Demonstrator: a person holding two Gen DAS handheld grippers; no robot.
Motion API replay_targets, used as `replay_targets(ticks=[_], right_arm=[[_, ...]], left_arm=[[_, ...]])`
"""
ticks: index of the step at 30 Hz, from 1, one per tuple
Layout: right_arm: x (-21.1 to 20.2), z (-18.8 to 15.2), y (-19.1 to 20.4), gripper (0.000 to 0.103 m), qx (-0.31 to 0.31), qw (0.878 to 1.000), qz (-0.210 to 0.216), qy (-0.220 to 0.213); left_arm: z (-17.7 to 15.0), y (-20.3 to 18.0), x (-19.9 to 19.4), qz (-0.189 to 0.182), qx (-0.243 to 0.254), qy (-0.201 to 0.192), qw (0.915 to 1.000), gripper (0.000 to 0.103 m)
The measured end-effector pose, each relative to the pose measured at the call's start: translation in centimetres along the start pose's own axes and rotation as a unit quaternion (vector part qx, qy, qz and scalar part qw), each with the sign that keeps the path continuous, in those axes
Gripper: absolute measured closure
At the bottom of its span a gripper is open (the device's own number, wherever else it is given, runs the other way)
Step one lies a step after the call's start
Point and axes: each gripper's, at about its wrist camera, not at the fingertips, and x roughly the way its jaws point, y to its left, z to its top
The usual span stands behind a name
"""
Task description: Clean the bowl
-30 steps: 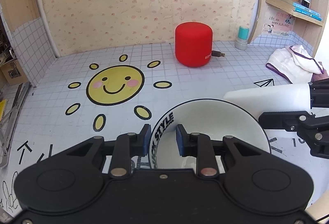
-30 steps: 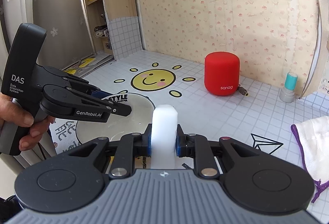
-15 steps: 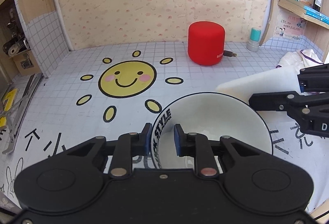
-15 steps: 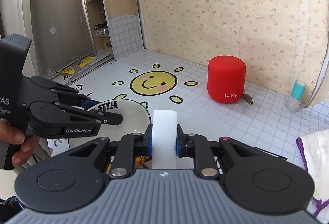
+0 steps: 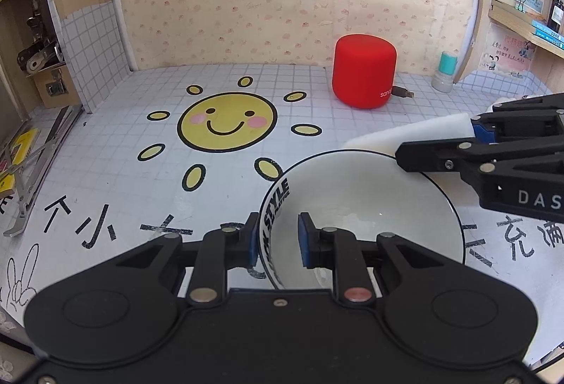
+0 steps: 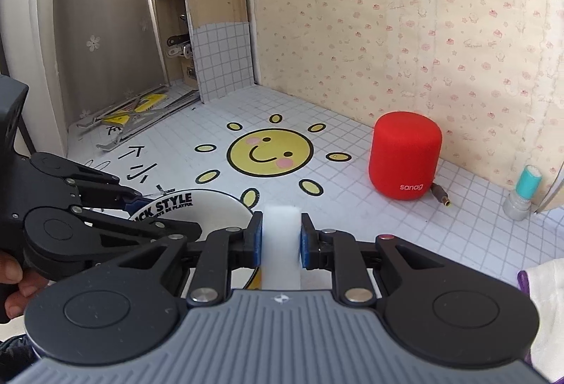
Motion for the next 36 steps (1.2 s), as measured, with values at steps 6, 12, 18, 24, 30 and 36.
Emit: replay_targets(ticks=[6,12,18,24,30,36], right_arm=[[-1.9,-1.2,0.1,0.081,0.006,1.000,-0.008,-0.017],[-3.9,-1.9,-0.1,0.081,0.026,0.998,-0.015,-0.048],[-5.0,-2.7,-0.2,0.081,0.038,0.997,-0.024,-0.057],[-5.6,-3.1,-0.1,0.081,0.046,0.997,-0.022,-0.061],[-6.1,-3.0,0.2,0.081,0.052,0.996,-0.014,-0.070],[-5.4,-4.2,0.3,0.081,0.045,0.998,-0.021,-0.032]], left_arm=[[0.0,-0.2,0.1,0.005,0.000,0.000,1.0000,0.080],[0.0,-0.2,-0.1,0.010,0.005,-0.009,0.9999,0.080],[0.2,0.1,-0.6,0.011,0.006,-0.021,0.9997,0.079],[0.2,0.6,-0.8,0.002,0.007,-0.026,0.9996,0.079],[0.2,0.7,-0.3,-0.013,0.004,-0.014,0.9998,0.079],[-0.4,0.6,-0.2,-0.013,0.007,-0.012,0.9998,0.079]])
